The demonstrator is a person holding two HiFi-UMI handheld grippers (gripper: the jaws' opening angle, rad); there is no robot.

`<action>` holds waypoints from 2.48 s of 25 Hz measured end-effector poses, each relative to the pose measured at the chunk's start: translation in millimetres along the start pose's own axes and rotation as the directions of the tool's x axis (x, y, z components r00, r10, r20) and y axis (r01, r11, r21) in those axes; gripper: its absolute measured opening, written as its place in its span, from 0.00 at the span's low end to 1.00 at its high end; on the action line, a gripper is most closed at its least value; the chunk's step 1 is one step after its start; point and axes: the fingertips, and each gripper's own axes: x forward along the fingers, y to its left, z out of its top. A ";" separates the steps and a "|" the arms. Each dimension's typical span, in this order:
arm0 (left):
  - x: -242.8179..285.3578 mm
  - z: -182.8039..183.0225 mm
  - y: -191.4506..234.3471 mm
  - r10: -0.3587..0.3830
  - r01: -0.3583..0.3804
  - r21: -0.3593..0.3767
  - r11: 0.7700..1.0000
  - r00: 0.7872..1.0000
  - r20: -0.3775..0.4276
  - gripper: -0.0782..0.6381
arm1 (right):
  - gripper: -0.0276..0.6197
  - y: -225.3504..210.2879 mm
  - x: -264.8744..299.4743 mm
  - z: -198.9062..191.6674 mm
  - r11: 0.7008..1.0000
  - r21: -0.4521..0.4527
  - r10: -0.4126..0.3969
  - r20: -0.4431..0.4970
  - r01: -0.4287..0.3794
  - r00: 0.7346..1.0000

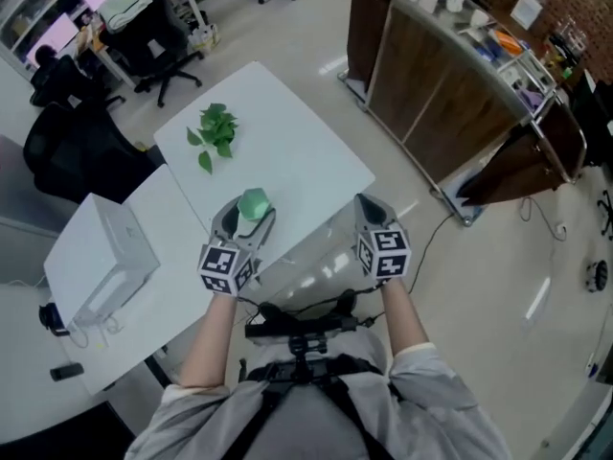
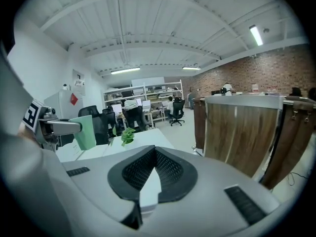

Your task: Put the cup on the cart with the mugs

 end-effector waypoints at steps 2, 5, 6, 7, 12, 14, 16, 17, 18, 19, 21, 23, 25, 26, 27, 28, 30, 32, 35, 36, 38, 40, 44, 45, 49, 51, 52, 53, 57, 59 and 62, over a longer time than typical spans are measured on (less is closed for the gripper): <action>25.6 7.4 -26.8 -0.026 0.026 0.007 1.000 1.000 0.005 0.54 | 0.06 -33.0 -11.9 2.5 1.000 0.006 -0.022 0.013 0.022 1.000; 65.0 17.4 -69.8 -0.076 0.076 0.019 0.997 0.997 0.012 0.54 | 0.06 -82.5 -32.7 4.4 0.997 0.028 -0.069 0.032 0.068 0.997; 78.0 20.2 -84.7 -0.097 0.097 0.023 0.995 0.995 0.013 0.54 | 0.06 -98.6 -41.1 4.1 0.996 0.035 -0.088 0.036 0.087 0.995; 90.8 23.2 -99.2 -0.118 0.117 0.027 0.993 0.993 0.013 0.54 | 0.06 -114.2 -49.9 3.8 0.994 0.041 -0.107 0.040 0.105 0.993; 149.8 40.5 -160.2 -0.210 0.210 0.044 0.977 0.978 0.007 0.54 | 0.06 -178.8 -88.3 4.6 0.981 0.080 -0.181 0.049 0.177 0.982; 169.0 48.4 -180.7 -0.251 0.251 0.064 0.966 0.968 -0.004 0.54 | 0.06 -197.1 -99.2 3.3 0.974 0.096 -0.209 0.050 0.203 0.977; 188.1 55.7 -198.0 -0.293 0.294 0.082 0.952 0.956 -0.017 0.54 | 0.06 -214.8 -106.5 2.6 0.965 0.118 -0.242 0.051 0.235 0.969; 197.5 58.3 -205.2 -0.313 0.314 0.088 0.945 0.949 -0.023 0.54 | 0.06 -223.3 -108.7 2.7 0.959 0.133 -0.258 0.050 0.250 0.965; 207.1 60.3 -211.3 -0.332 0.333 0.092 0.938 0.943 -0.029 0.54 | 0.06 -231.2 -109.5 2.7 0.954 0.147 -0.272 0.048 0.262 0.961; 216.9 61.8 -216.3 -0.349 0.350 0.096 0.932 0.937 -0.034 0.54 | 0.06 -238.7 -108.8 2.5 0.949 0.156 -0.283 0.045 0.273 0.958; 239.7 63.6 -223.8 -0.378 0.380 0.101 0.919 0.925 -0.041 0.54 | 0.06 -254.4 -103.9 2.3 0.942 0.159 -0.305 0.038 0.296 0.952; 265.5 64.0 -230.5 -0.407 0.410 0.100 0.907 0.912 -0.049 0.54 | 0.06 -270.3 -97.7 5.3 0.933 0.159 -0.331 0.033 0.322 0.943; 286.8 64.2 -235.7 -0.436 0.441 0.100 0.892 0.897 -0.064 0.54 | 0.06 -279.6 -90.8 10.0 0.927 0.173 -0.342 0.028 0.332 0.939; 296.7 66.6 -238.1 -0.452 0.457 0.103 0.884 0.890 -0.067 0.54 | 0.06 -283.9 -86.4 13.4 0.926 0.176 -0.345 0.026 0.335 0.938; 307.0 70.9 -240.7 -0.468 0.472 0.106 0.875 0.881 -0.066 0.54 | 0.06 -289.9 -81.5 17.8 0.924 0.173 -0.351 0.025 0.342 0.936; 317.4 76.2 -243.2 -0.484 0.488 0.110 0.866 0.873 -0.062 0.54 | 0.06 -297.2 -76.7 22.7 0.921 0.169 -0.361 0.024 0.352 0.932; 335.0 85.1 -245.8 -0.513 0.516 0.118 0.848 0.857 -0.056 0.54 | 0.06 -309.2 -66.8 31.7 0.914 0.169 -0.378 0.024 0.369 0.925; 347.7 92.2 -245.5 -0.539 0.541 0.122 0.832 0.840 -0.053 0.54 | 0.06 -315.0 -56.9 39.4 0.912 0.164 -0.385 0.022 0.376 0.923; 364.5 104.0 -246.9 -0.576 0.577 0.130 0.806 0.816 -0.049 0.54 | 0.06 -322.0 -45.5 52.7 0.911 0.147 -0.394 0.026 0.386 0.919; 370.3 107.9 -248.2 -0.586 0.586 0.133 0.799 0.809 -0.049 0.54 | 0.06 -324.7 -42.3 57.0 0.910 0.143 -0.397 0.027 0.389 0.918; 380.6 113.4 -250.7 -0.600 0.600 0.131 0.789 0.799 -0.049 0.54 | 0.06 -329.2 -35.9 63.2 0.911 0.136 -0.396 0.023 0.390 0.918; 389.7 117.0 -252.7 -0.609 0.610 0.128 0.782 0.792 -0.050 0.54 | 0.06 -334.3 -29.6 67.7 0.912 0.130 -0.393 0.018 0.388 0.919; 408.6 123.9 -253.5 -0.612 0.613 0.123 0.781 0.789 -0.052 0.54 | 0.06 -347.2 -15.4 75.3 0.918 0.135 -0.379 0.016 0.374 0.925; 414.2 125.4 -253.7 -0.609 0.610 0.121 0.783 0.791 -0.053 0.54 | 0.06 -351.6 -11.8 76.9 0.920 0.138 -0.373 0.015 0.368 0.928; 441.0 127.8 -259.6 -0.587 0.590 0.108 0.800 0.807 -0.061 0.54 | 0.06 -375.9 -0.2 82.4 0.932 0.138 -0.338 0.006 0.334 0.941; 457.6 127.8 -266.1 -0.575 0.578 0.100 0.810 0.816 -0.062 0.54 | 0.06 -392.2 4.8 85.0 0.941 0.132 -0.316 0.002 0.313 0.949; 466.9 128.9 -269.8 -0.569 0.572 0.096 0.815 0.820 -0.061 0.54 | 0.06 -401.9 7.8 86.9 0.945 0.127 -0.305 0.001 0.302 0.952; 476.8 130.6 -272.9 -0.561 0.564 0.092 0.821 0.826 -0.060 0.54 | 0.06 -412.4 11.6 89.6 0.949 0.124 -0.293 0.001 0.290 0.956; 524.5 141.9 -277.1 -0.516 0.520 0.077 0.851 0.854 -0.058 0.54 | 0.06 -457.5 37.6 109.4 0.966 0.116 -0.235 0.013 0.232 0.972; 552.4 154.1 -277.8 -0.485 0.487 0.072 0.870 0.873 -0.044 0.54 | 0.06 -478.0 51.8 124.2 0.977 0.100 -0.191 0.021 0.188 0.981; 589.9 182.0 -281.6 -0.438 0.438 0.070 0.896 0.899 -0.013 0.54 | 0.06 -503.4 67.7 152.8 0.991 0.071 -0.118 0.032 0.115 0.992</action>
